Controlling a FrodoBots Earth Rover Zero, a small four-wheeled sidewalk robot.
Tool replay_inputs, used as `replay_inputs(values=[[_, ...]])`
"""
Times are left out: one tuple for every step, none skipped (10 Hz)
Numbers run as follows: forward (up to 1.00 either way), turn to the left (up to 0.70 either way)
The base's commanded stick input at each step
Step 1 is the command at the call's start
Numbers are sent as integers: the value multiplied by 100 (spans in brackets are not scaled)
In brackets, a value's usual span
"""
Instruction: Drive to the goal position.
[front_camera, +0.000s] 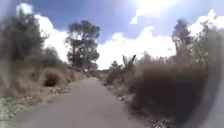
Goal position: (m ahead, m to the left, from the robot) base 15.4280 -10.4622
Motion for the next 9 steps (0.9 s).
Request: replay_inputs(values=[[85,34],[85,34],[85,0],[85,0],[85,0],[85,0],[85,0],[85,0],[85,0]])
